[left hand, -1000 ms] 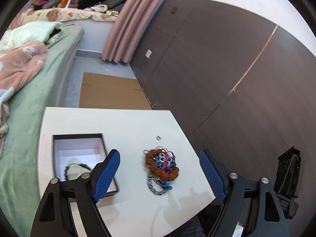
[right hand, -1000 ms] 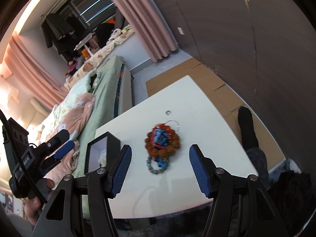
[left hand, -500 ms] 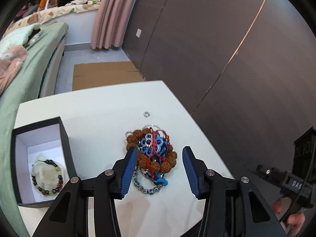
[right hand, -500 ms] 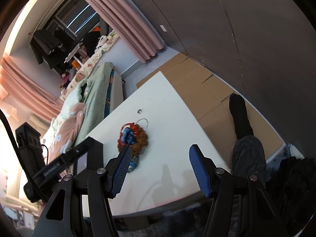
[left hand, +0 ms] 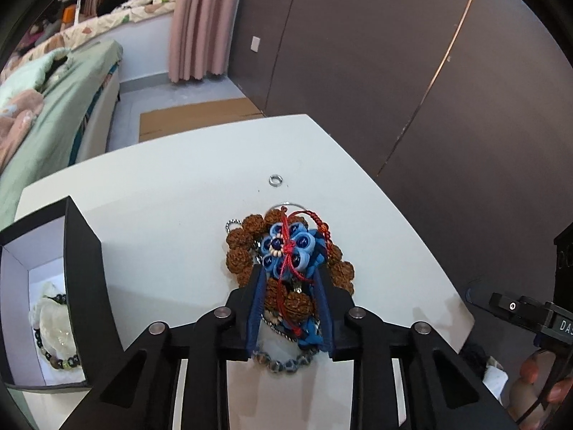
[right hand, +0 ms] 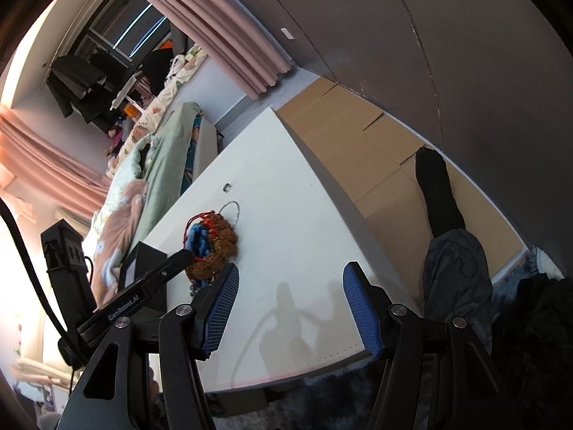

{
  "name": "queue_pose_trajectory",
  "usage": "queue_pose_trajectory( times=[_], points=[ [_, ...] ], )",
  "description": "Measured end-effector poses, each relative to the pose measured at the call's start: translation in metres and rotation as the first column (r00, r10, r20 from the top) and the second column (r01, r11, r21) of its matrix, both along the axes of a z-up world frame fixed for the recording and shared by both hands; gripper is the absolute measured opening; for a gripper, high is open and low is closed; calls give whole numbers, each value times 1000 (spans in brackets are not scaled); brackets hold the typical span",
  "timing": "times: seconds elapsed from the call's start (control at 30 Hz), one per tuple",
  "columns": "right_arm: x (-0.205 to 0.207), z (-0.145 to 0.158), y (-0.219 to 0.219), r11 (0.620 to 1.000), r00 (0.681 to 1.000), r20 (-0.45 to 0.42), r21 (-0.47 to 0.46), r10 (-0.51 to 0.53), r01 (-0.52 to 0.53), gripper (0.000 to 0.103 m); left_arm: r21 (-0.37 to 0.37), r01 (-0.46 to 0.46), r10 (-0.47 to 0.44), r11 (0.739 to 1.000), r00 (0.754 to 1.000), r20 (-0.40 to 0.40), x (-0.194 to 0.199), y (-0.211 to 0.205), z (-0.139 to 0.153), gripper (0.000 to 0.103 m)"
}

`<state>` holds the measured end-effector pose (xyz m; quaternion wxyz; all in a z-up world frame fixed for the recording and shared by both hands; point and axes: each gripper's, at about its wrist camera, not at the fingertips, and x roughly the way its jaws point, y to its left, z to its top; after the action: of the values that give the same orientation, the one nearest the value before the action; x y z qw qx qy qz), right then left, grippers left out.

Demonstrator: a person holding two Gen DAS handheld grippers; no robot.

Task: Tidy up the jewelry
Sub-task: 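Grasp the red-string bracelet with blue knots with the left tool, then carry the red-string bracelet into the box with the left tool while the right tool grasps the brown bead bracelet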

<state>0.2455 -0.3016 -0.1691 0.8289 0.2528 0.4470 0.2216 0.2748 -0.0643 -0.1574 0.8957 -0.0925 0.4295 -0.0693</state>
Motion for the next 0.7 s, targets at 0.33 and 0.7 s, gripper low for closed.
queue_pose_trajectory(
  times=[0.33, 0.7],
  points=[
    [4, -5, 5, 1000, 1000, -22, -4, 5, -5, 61, -6, 5, -5, 1000, 1000, 23, 0, 4, 5, 0],
    [1, 17, 23, 998, 999, 10, -43, 35, -35, 61, -124, 24, -5, 992, 988, 154, -25, 21, 55, 0]
  ],
)
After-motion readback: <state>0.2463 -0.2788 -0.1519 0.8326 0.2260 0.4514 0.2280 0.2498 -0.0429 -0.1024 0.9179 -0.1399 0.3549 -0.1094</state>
